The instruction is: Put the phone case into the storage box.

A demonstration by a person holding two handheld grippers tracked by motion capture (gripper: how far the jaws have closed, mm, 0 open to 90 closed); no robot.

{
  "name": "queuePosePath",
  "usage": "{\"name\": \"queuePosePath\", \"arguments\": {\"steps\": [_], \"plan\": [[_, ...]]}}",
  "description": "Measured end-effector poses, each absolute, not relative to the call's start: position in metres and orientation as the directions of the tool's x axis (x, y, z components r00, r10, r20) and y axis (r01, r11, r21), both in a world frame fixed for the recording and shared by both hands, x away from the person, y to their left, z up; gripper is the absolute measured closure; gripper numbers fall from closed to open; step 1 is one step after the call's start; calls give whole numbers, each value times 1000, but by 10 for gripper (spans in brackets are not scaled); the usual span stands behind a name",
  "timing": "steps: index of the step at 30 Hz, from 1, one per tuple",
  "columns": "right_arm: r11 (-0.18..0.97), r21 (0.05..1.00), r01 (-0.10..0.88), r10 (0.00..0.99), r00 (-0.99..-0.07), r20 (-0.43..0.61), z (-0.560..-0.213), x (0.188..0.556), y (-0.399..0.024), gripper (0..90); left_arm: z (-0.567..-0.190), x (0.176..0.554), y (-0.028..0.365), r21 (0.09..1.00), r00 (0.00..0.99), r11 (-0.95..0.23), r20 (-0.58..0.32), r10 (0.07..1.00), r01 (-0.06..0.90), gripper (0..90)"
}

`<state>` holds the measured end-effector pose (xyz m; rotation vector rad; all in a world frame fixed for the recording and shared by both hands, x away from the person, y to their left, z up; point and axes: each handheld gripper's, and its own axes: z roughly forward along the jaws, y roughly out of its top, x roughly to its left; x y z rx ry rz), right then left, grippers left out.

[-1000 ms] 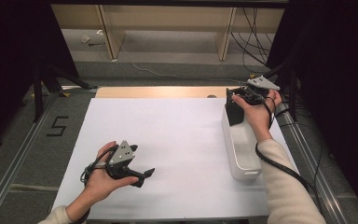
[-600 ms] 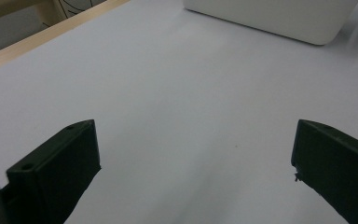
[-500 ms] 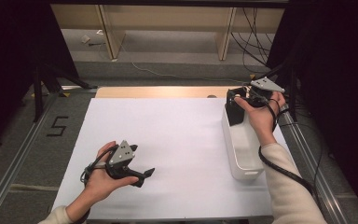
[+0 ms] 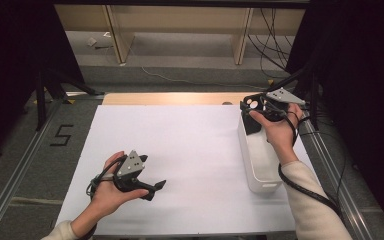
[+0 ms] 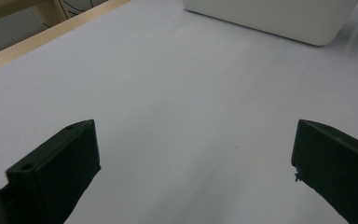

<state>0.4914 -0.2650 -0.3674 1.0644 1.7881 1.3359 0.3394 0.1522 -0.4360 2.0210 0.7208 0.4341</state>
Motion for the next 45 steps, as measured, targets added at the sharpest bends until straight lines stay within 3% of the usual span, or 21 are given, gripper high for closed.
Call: {"name": "queuePosePath", "arguments": {"steps": [31,45], "plan": [[187,955,231,743,-669,16,-380,429,-248,148,-435,339,153,857,767,-406,20,642,318,5],[218,948,231,700,-714,13,-388,403,-253,146,-435,339,153,857,765,-405,19,643,320,5]]}}
